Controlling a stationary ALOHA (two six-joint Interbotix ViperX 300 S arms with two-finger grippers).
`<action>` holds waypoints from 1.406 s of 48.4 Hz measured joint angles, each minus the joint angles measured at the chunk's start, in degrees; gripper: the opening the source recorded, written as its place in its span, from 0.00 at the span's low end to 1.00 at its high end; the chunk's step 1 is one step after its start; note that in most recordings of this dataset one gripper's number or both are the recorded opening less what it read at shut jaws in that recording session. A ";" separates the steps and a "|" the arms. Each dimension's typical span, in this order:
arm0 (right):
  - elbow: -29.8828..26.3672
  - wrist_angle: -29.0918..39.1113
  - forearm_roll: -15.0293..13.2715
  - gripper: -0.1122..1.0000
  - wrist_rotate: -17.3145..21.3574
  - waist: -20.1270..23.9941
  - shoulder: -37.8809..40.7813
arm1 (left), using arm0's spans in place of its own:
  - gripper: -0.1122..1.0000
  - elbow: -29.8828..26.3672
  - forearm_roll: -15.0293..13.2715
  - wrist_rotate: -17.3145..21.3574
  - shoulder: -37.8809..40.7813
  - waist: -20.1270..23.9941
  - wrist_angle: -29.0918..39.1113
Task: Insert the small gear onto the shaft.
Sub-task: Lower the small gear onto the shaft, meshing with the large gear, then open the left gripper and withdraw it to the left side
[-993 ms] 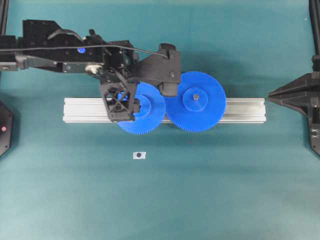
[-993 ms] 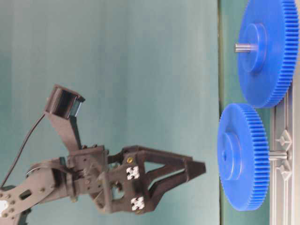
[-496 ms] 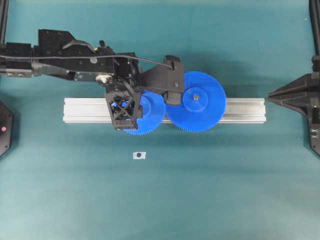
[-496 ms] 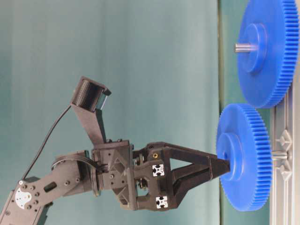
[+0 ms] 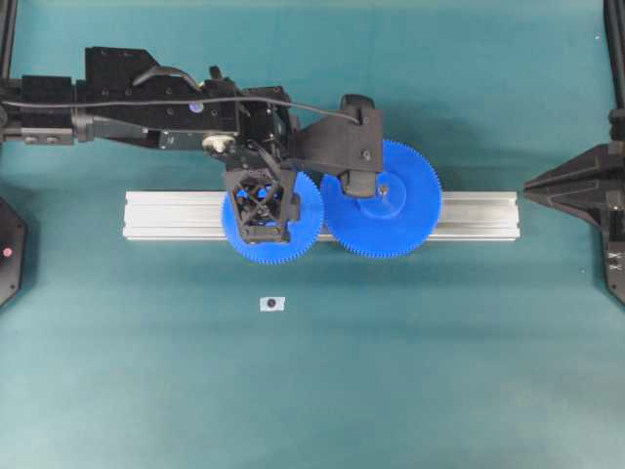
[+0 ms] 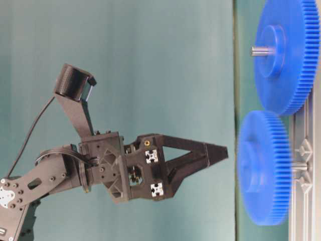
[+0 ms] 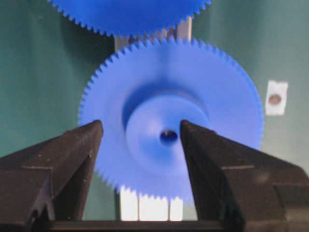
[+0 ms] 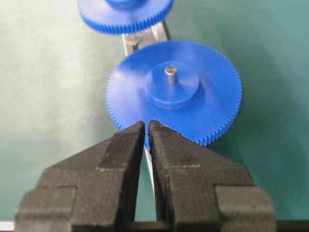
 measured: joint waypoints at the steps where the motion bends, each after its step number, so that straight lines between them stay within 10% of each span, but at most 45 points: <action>1: 0.00 0.00 0.00 0.26 0.26 0.00 0.09 | 0.66 0.53 0.09 -0.18 0.18 0.00 0.00; 45: 0.18 0.00 -0.18 0.26 1.67 0.00 -0.44 | 0.66 10.55 0.09 -1.14 -22.94 0.09 1.41; 68: 0.35 0.18 -0.79 0.26 1.67 0.00 -5.01 | 0.66 26.98 0.09 -0.79 -38.76 0.00 -17.40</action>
